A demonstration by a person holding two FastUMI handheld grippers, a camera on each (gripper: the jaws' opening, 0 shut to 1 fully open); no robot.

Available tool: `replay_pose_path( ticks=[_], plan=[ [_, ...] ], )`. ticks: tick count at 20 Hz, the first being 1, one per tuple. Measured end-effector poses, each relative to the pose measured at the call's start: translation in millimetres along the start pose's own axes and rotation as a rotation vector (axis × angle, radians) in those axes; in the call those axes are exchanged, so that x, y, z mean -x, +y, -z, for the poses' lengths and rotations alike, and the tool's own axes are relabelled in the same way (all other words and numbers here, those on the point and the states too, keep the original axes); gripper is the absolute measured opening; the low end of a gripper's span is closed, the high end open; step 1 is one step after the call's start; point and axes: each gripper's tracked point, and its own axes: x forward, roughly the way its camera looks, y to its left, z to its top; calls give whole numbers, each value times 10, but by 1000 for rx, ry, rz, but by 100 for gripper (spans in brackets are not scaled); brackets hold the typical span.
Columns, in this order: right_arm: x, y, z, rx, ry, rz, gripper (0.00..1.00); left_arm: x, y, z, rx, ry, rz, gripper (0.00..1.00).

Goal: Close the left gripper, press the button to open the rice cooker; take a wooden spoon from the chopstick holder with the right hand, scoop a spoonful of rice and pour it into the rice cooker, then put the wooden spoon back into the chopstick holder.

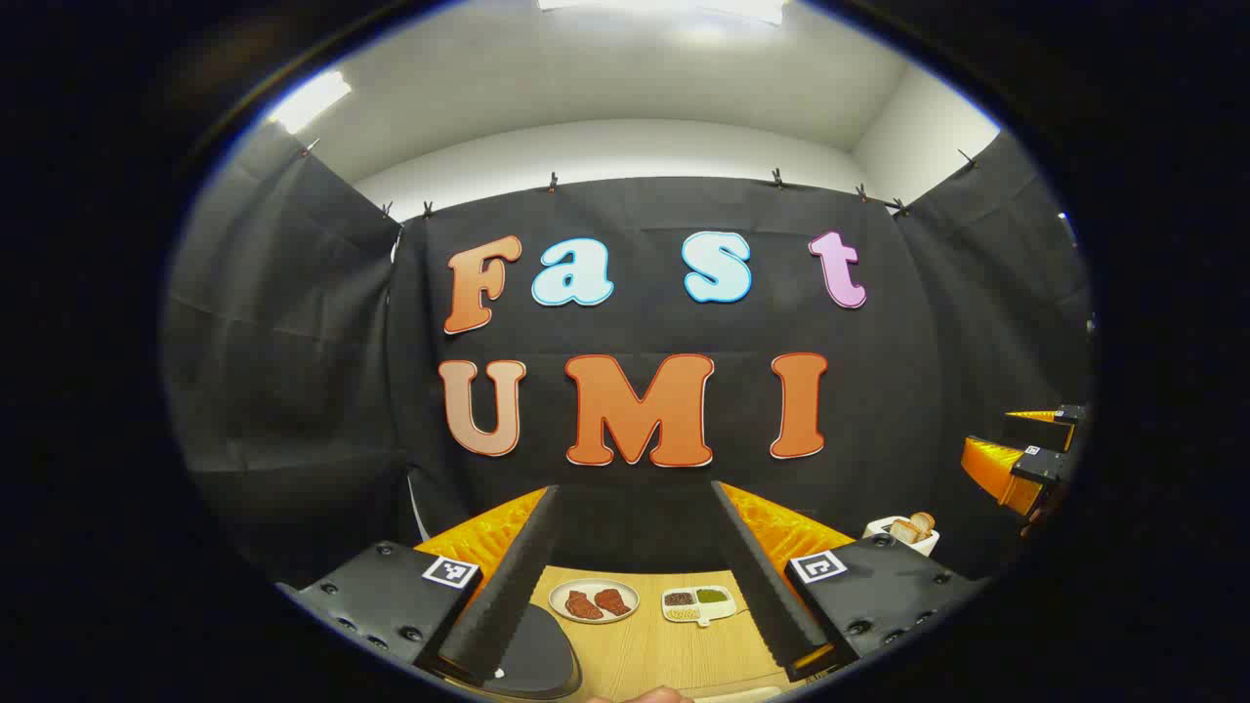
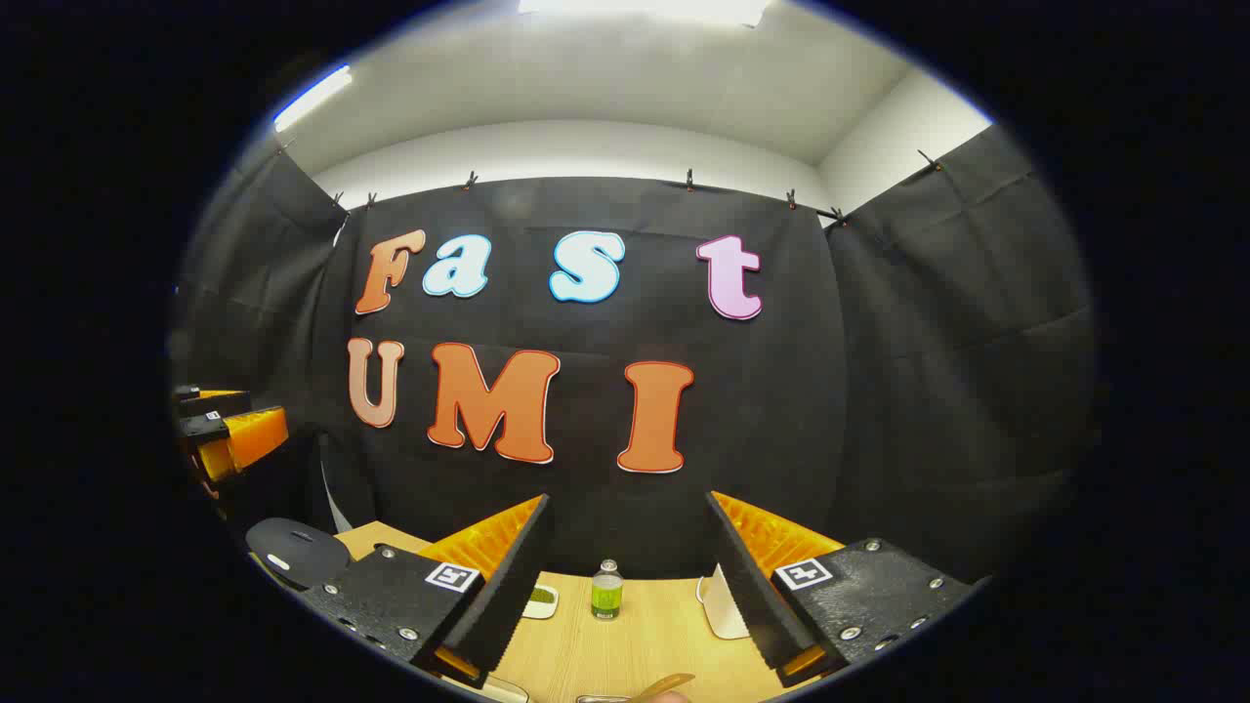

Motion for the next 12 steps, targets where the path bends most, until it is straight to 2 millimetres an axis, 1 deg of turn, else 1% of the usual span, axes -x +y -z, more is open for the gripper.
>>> replay_pose_path(
  ticks=[1, 2, 4, 5, 6, 7, 9, 10, 11, 12],
  plan=[
    [3, -13, 6, -5, 1, 1, 96, -10, -8, -17, -15, -3, -4, 99],
    [20, -29, 3, -6, 0, 4, 96, -5, -33, -15, -28, -5, -2, 100],
    [30, -73, -8, -6, -5, 10, 96, 21, -104, -21, -35, -6, 10, 100],
    [39, -74, 4, -7, -3, 10, 96, 25, -147, -18, -34, -3, 19, 93],
    [52, -86, 5, -8, -1, 12, 96, 33, -172, -10, -33, -1, 25, 100],
    [58, -93, 18, -8, 0, 14, 94, 32, -185, -4, -34, 1, 28, 100],
    [68, -133, 24, -5, -1, 27, 94, 41, -200, 14, -34, 5, 29, 100],
    [78, -136, 32, -3, 0, 31, 96, 56, -209, 21, -33, 5, 30, 100],
    [90, -130, 43, -5, 3, 29, 96, 58, -204, 16, -31, 3, 29, 100],
    [88, -119, 52, -7, 6, 26, 96, 72, -208, 9, -28, 0, 30, 93]
  ],
)
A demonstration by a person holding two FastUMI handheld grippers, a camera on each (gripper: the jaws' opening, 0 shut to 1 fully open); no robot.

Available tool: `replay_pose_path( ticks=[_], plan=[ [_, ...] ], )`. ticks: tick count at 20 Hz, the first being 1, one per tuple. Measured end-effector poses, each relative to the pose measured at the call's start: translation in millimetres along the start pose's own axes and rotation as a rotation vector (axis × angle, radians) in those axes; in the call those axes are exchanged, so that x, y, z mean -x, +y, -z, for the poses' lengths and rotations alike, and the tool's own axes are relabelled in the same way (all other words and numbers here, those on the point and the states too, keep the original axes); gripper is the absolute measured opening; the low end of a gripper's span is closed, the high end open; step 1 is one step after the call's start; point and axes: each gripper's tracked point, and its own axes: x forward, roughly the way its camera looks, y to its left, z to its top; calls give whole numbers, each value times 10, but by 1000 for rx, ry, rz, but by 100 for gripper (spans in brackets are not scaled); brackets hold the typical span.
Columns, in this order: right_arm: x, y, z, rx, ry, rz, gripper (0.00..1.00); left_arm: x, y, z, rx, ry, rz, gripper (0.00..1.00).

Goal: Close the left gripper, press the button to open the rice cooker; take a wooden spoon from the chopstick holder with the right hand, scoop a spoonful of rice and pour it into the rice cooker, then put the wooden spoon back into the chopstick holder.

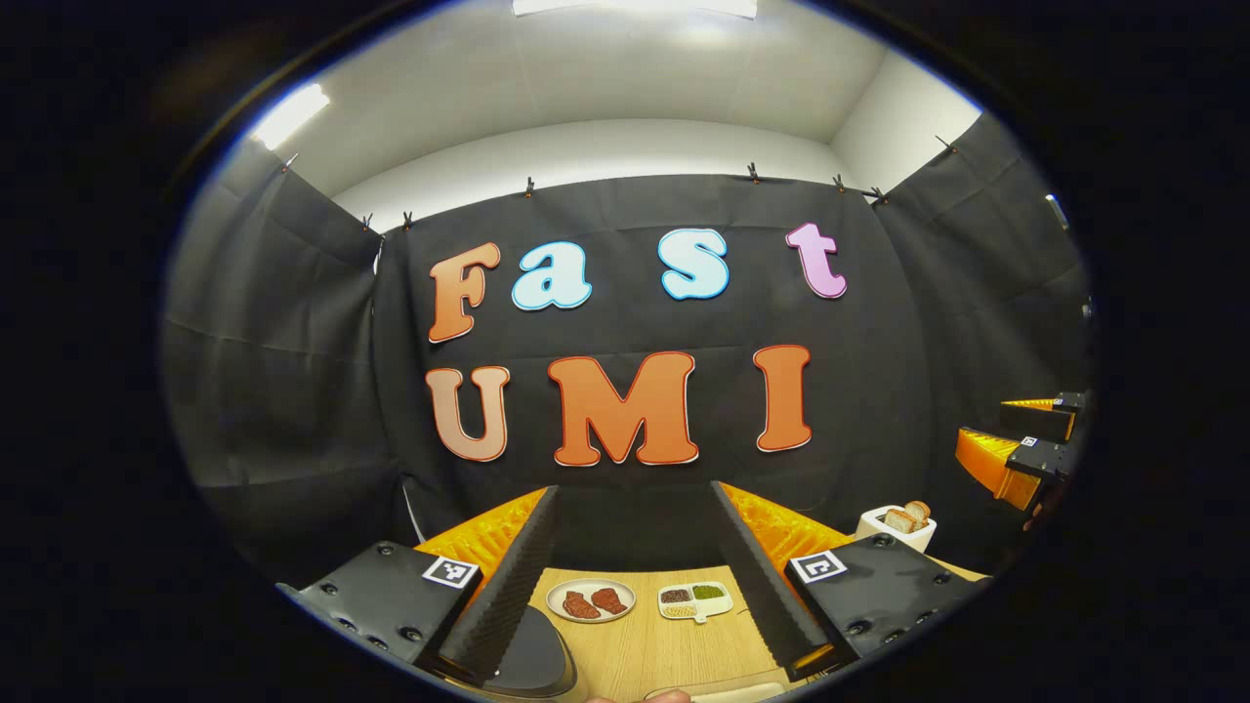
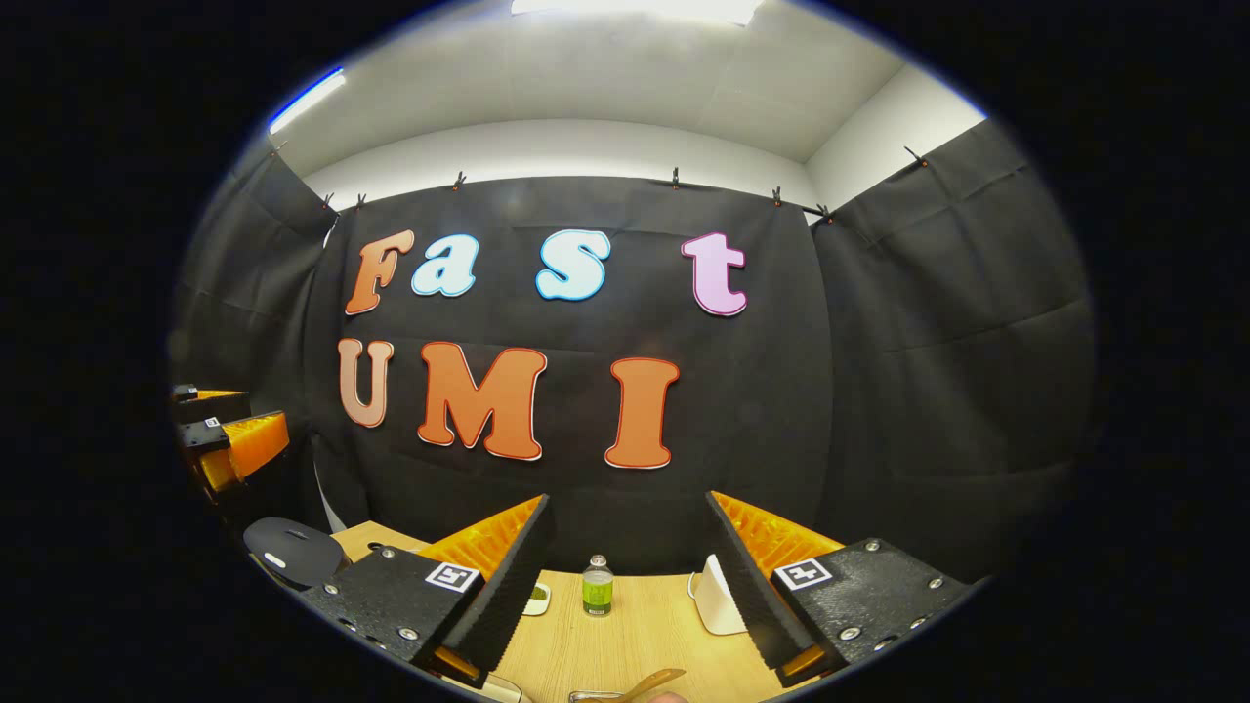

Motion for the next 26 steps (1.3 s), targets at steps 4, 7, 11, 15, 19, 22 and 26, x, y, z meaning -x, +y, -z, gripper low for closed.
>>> replay_pose_path(
  ticks=[4, 7, 11, 15, 19, 22, 26],
  plan=[
    [8, 10, -19, 3, -5, -5, 96, 10, 26, -52, 4, -12, 4, 93],
    [2, 15, 15, -2, 5, -5, 96, 9, 45, -73, 10, -12, 7, 93],
    [1, 32, 72, 11, 20, -7, 96, 12, 131, -21, 7, 2, -7, 100],
    [17, 42, 115, 15, 32, -7, 96, 18, 246, 48, 5, 34, -40, 66],
    [12, 28, 151, 20, 42, -2, 96, -26, 380, 226, 25, 105, -69, 10],
    [13, 9, 182, 26, 51, -1, 94, -65, 630, 430, 26, 200, -125, 11],
    [29, -31, 242, 32, 70, 9, 94, -119, 803, 908, 129, 431, -104, 14]
  ],
)
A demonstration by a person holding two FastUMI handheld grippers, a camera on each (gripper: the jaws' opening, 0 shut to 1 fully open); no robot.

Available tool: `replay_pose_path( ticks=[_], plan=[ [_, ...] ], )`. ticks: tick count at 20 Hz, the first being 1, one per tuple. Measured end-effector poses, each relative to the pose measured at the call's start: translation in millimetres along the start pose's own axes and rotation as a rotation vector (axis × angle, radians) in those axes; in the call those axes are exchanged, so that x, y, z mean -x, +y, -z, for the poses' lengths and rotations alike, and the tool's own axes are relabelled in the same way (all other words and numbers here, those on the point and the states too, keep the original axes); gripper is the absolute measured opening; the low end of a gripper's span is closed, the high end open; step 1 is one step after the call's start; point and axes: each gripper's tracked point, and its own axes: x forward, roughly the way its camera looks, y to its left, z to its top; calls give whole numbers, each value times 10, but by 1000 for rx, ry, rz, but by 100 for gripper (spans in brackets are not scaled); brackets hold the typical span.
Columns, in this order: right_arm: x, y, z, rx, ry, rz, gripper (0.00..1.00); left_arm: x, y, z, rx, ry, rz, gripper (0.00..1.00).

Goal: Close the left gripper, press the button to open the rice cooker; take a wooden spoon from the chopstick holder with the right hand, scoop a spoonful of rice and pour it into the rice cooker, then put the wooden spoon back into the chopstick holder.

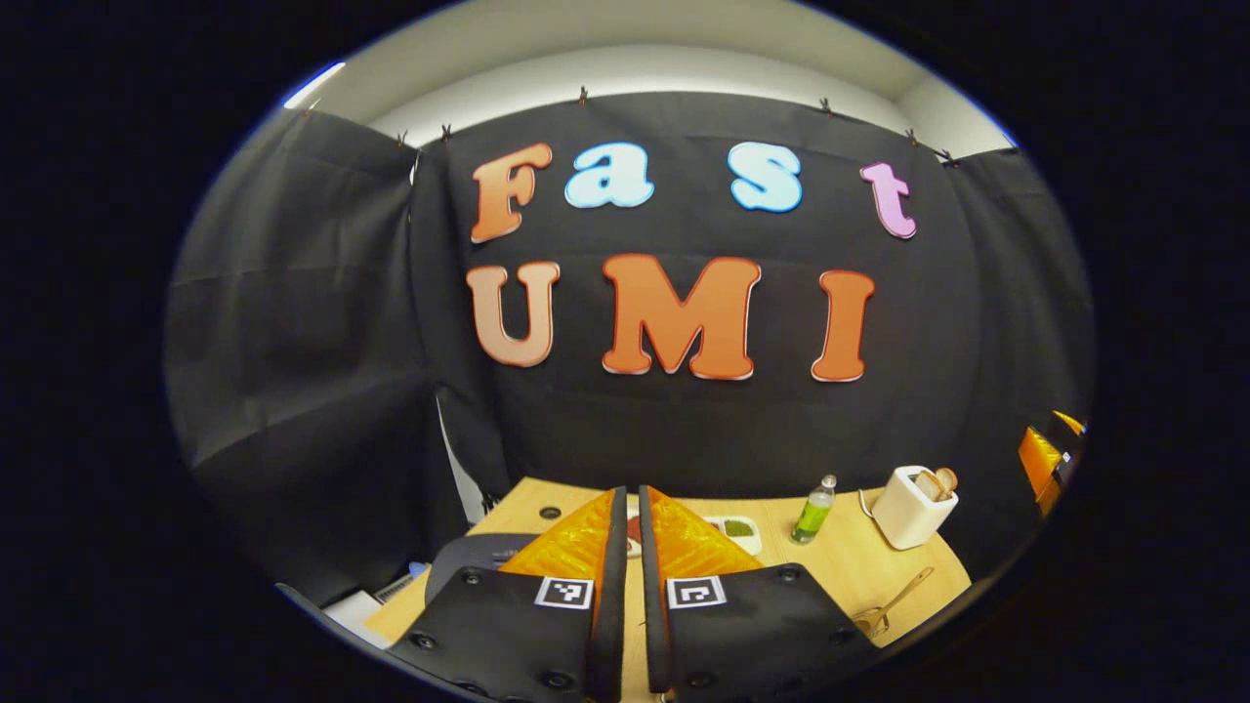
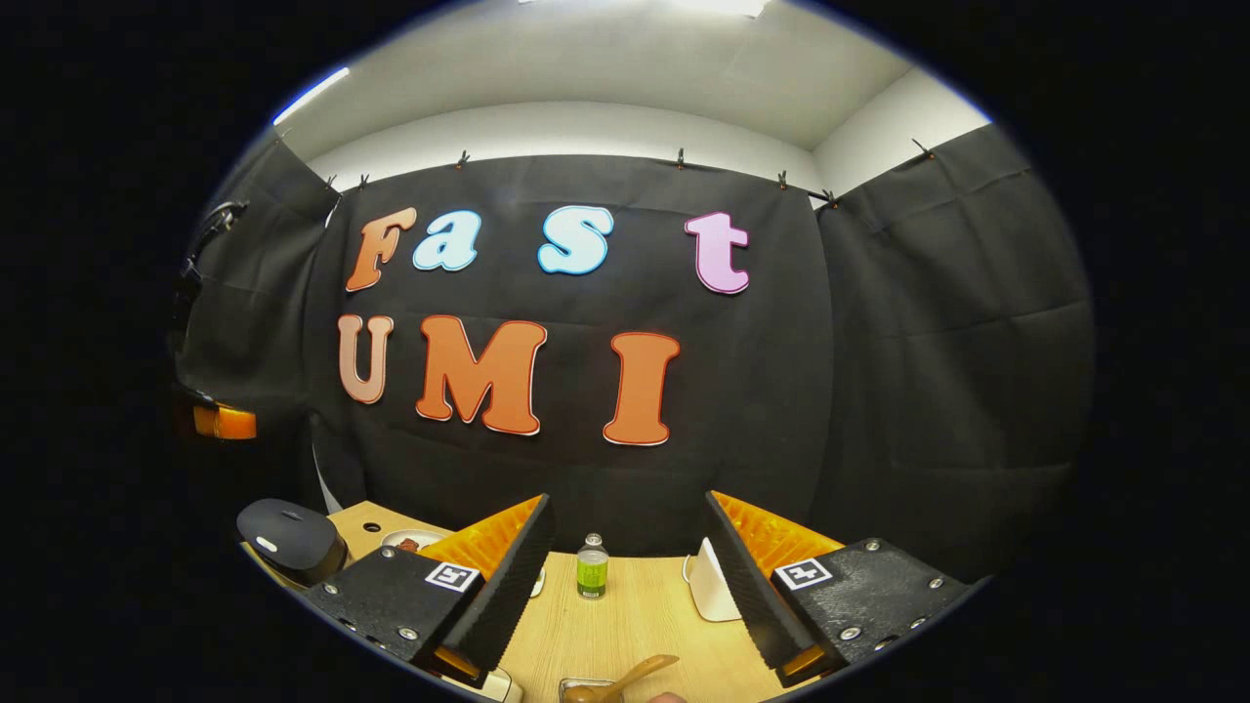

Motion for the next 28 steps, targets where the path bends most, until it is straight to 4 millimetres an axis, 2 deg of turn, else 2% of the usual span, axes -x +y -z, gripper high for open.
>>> replay_pose_path(
  ticks=[4, 10, 14, 19, 21, 26, 28],
  plan=[
    [25, -61, 91, 16, 24, 14, 96, -241, 272, 413, 106, 246, -12, 10],
    [56, -115, 316, 15, 86, 31, 94, -354, 658, 1050, 191, 569, -73, 11],
    [47, -95, 387, 20, 109, 34, 94, -371, 891, 1440, 238, 726, -107, 12],
    [25, -80, 452, 14, 126, 36, 94, -419, 1023, 1905, 311, 878, -118, 12],
    [24, -72, 500, 11, 139, 35, 94, -406, 1072, 2047, 330, 911, -130, 12],
    [20, -74, 614, 14, 164, 38, 94, -443, 1143, 2257, 350, 958, -144, 12],
    [12, -65, 666, 20, 174, 38, 94, -467, 1145, 2260, 349, 956, -133, 12]
  ],
)
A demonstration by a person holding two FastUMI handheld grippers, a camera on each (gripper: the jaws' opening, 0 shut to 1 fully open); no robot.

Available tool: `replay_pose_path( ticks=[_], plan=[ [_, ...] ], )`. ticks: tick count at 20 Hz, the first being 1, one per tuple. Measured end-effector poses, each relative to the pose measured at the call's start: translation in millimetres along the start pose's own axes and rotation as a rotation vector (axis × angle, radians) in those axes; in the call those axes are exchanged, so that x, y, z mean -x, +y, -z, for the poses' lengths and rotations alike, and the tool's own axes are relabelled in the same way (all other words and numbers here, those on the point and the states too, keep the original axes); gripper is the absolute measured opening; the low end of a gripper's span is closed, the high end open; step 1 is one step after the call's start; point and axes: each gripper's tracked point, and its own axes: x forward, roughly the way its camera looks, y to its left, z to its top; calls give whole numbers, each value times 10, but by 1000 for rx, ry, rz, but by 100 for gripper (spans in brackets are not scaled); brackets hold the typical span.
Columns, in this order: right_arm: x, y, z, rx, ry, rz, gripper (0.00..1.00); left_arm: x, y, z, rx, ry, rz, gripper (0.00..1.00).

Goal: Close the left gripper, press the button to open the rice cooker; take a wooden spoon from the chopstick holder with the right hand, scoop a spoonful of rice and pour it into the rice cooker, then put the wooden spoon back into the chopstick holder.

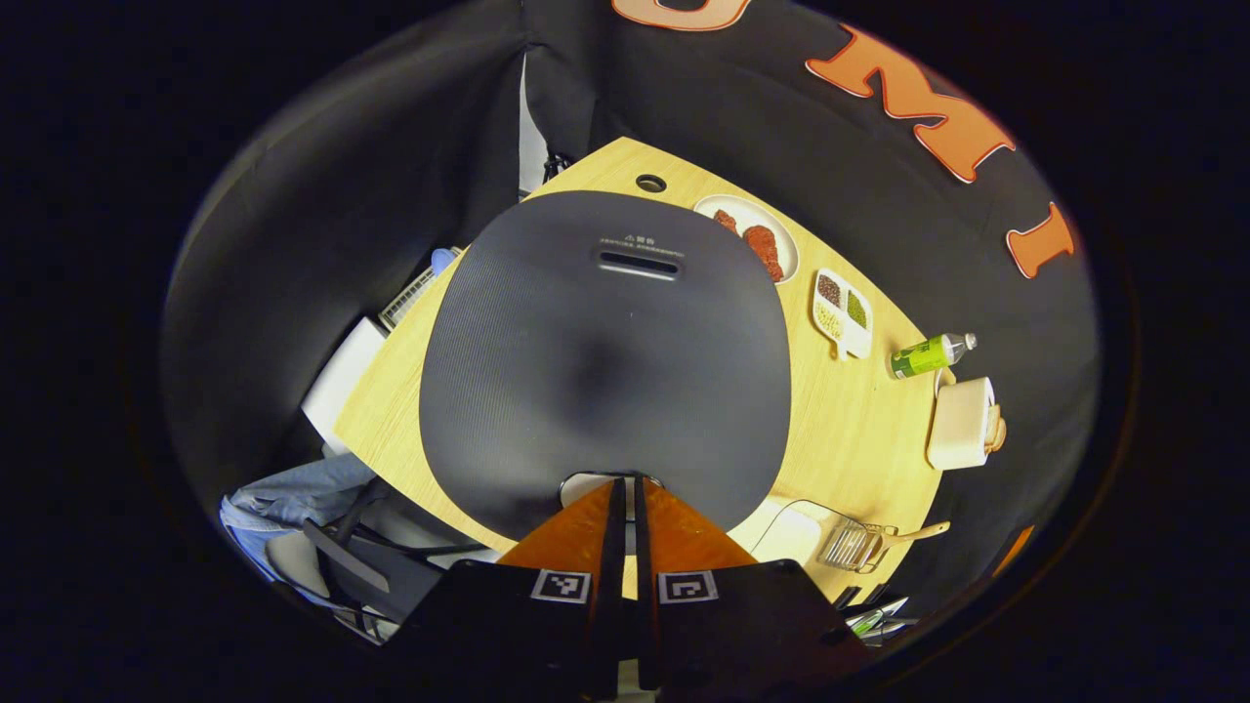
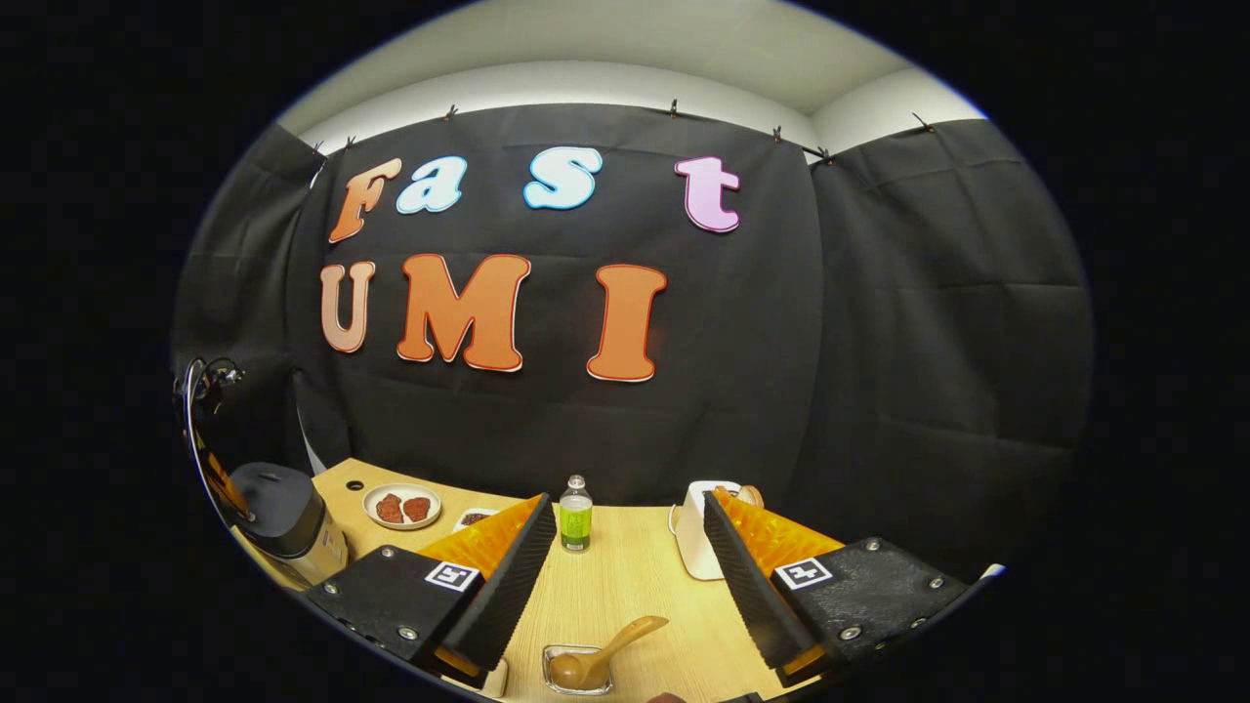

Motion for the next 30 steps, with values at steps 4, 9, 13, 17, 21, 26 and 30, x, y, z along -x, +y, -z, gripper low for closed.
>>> replay_pose_path(
  ticks=[4, 9, 13, 17, 21, 26, 30],
  plan=[
    [-44, 41, 67, 6, 20, -8, 94, -32, 18, 39, -26, 11, -5, 11],
    [-117, 131, 181, -6, 52, -27, 95, -39, 40, 50, -11, 3, -16, 7],
    [-159, 168, 273, -4, 77, -39, 94, -58, 25, 80, -55, -40, -16, 7],
    [-206, 181, 471, -25, 131, -41, 94, 20, -13, 68, -173, -177, -65, 7],
    [-237, 161, 747, 27, 191, -36, 95, 115, -47, 42, -205, -299, -101, 5],
    [-237, 55, 1066, -37, 286, -16, 94, 462, -137, -113, -226, -493, -134, 7],
    [-296, -61, 1240, -70, 342, 11, 91, 1022, -237, -556, -333, -776, -234, 8]
  ],
)
